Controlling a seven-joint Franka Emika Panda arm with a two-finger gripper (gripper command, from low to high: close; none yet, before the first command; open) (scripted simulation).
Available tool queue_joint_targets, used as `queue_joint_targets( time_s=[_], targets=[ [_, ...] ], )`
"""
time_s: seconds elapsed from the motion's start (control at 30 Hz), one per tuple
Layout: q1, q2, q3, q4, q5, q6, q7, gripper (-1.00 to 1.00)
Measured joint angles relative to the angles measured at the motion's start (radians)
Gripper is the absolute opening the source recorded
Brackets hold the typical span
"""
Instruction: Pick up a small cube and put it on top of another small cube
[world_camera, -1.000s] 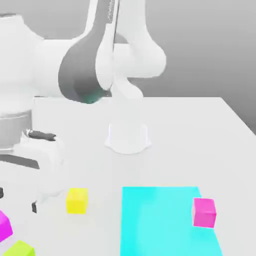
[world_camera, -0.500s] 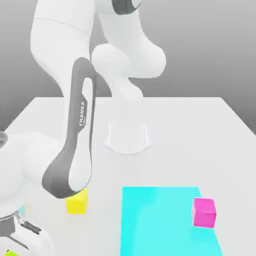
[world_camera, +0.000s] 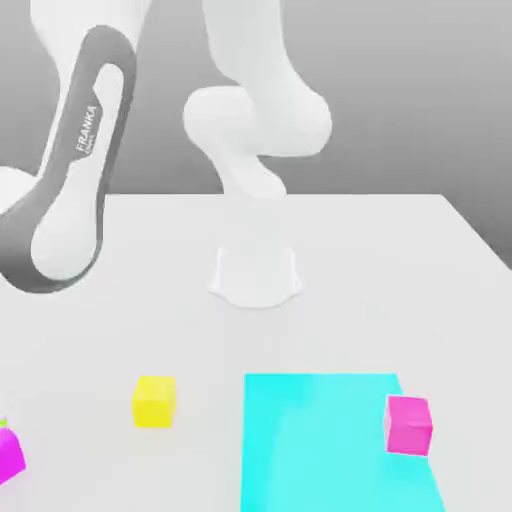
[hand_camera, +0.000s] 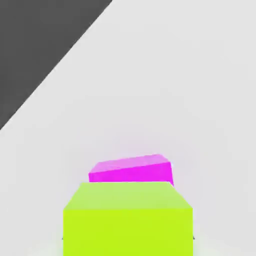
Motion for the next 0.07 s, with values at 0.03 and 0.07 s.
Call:
queue_joint_targets(
  time_s=[0.03,0.07],
  targets=[
    [0.000,0.000,0.000,0.000,0.000,0.000,0.000,1.00],
    [0.000,0.000,0.000,0.000,0.000,0.000,0.000,1.00]
  ],
)
